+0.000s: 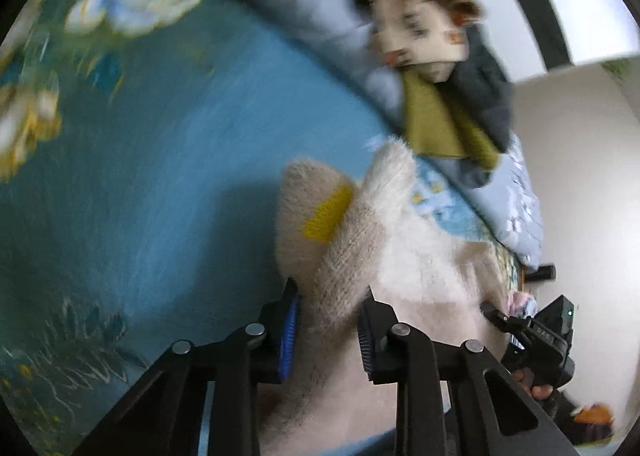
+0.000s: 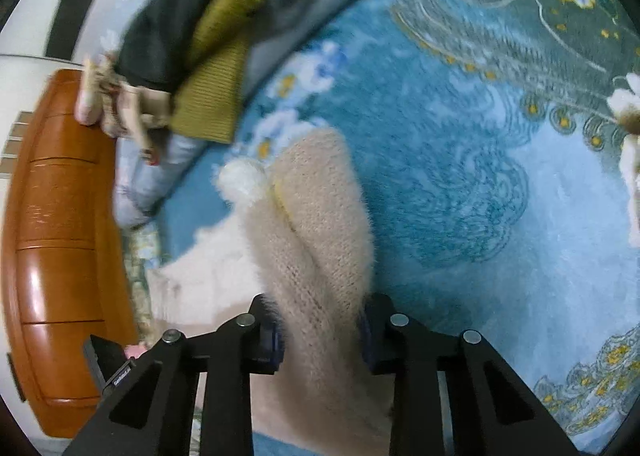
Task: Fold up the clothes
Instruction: 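Lift the folded sweater with both grippers and carry it toward the clothes stack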
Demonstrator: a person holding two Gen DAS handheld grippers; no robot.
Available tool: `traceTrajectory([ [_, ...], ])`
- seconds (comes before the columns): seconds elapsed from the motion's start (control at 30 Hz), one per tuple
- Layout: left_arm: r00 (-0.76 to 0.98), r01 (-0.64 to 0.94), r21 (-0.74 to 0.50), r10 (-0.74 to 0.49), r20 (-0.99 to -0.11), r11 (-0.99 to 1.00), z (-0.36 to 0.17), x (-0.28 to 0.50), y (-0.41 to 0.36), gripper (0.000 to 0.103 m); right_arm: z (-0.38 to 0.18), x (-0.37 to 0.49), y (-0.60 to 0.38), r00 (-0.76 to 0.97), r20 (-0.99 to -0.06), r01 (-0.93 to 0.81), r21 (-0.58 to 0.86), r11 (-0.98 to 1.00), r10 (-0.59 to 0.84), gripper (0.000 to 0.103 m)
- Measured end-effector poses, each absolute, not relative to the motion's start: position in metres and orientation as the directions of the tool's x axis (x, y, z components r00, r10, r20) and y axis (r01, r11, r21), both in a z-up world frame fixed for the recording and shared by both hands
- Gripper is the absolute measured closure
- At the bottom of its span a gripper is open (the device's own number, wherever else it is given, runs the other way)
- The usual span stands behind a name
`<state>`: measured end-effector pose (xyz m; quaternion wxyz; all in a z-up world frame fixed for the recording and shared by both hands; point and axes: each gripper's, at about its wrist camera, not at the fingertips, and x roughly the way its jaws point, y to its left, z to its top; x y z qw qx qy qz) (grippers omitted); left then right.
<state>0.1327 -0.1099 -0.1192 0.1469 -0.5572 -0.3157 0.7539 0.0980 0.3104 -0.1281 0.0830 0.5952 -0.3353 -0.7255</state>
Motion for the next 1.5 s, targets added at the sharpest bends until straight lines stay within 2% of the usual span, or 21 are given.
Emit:
traceTrajectory([
  [0.13,-0.357,-0.009,-0.64,0.6,-0.716,-0.769,-0.077,0.117,-0.08,0.077,-0.098,0.109,0.336,-0.375,-0.758,-0.264,0.639,-0.722,-0.534,0.073],
  [0.33,-0.3,-0.238,-0.628,0.671,-0.678,-0.741,-0.032,0.076,0.025,0.078,-0.058,0.132,0.407,-0.534,-0.696,-0.302,0.688,-0.66,-0.48,0.073],
  [0.5,-0.157,-0.479,-0.599,0.735,-0.66,-0.641,0.009,0.034,0.18,0.083,-0.024,0.171,0.505,-0.662,-0.666,-0.379,0.692,-0.614,-0.342,0.073],
  [0.63,-0.017,-0.621,-0.615,0.793,-0.609,-0.485,0.045,0.024,0.305,0.09,0.004,0.208,0.59,-0.734,-0.648,-0.449,0.687,-0.571,-0.203,0.073],
  [0.77,0.101,-0.741,-0.585,0.807,-0.581,-0.329,0.08,0.023,0.45,0.09,0.036,0.244,0.676,-0.784,-0.617,-0.494,0.681,-0.541,-0.061,0.074],
  [0.83,0.137,-0.762,-0.568,0.78,-0.61,-0.31,0.074,0.024,0.511,0.09,0.047,0.254,0.71,-0.784,-0.621,-0.522,0.654,-0.548,0.006,0.074],
  [0.93,0.175,-0.779,-0.544,0.725,-0.666,-0.312,0.042,0.027,0.572,0.09,0.046,0.264,0.755,-0.731,-0.674,-0.609,0.576,-0.545,0.104,0.075],
  [1.07,0.214,-0.78,-0.527,0.649,-0.73,-0.336,-0.015,0.033,0.62,0.09,0.01,0.282,0.799,-0.706,-0.699,-0.66,0.59,-0.465,0.114,0.076],
  [1.17,0.25,-0.739,-0.547,0.594,-0.765,-0.394,-0.066,0.039,0.624,0.086,-0.021,0.297,0.816,-0.692,-0.715,-0.684,0.605,-0.407,0.101,0.076],
  [1.27,0.304,-0.689,-0.589,0.569,-0.764,-0.422,-0.105,0.046,0.604,0.085,-0.048,0.309,0.815,-0.678,-0.73,-0.696,0.601,-0.393,0.084,0.076],
  [1.43,0.368,-0.657,-0.666,0.62,-0.693,-0.353,-0.12,0.071,0.557,0.085,-0.066,0.329,0.801,-0.703,-0.707,-0.67,0.624,-0.402,0.076,0.075],
  [1.5,0.35,-0.686,-0.636,0.607,-0.714,-0.353,-0.123,0.082,0.547,0.085,-0.073,0.332,0.8,-0.706,-0.704,-0.667,0.629,-0.398,0.071,0.075],
])
